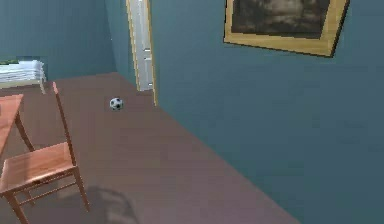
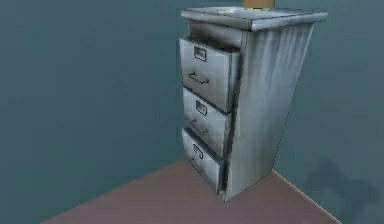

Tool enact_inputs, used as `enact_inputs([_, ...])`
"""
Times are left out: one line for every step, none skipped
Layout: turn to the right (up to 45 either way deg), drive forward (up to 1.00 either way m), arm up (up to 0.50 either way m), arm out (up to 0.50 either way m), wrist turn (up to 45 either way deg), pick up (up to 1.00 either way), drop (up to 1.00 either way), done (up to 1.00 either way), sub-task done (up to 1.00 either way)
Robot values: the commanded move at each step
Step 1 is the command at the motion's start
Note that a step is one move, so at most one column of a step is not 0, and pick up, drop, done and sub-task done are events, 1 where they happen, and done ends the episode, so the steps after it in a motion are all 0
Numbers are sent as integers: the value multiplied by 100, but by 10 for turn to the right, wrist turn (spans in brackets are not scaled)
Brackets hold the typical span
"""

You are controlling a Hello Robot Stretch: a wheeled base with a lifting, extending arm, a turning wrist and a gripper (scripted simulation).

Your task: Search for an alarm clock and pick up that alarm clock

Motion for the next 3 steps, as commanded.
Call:
enact_inputs([-60,0,0,0,0,0,0,0,0])
enact_inputs([0,100,0,0,0,0,0,0,0])
enact_inputs([-60,0,0,0,0,0,0,0,0])
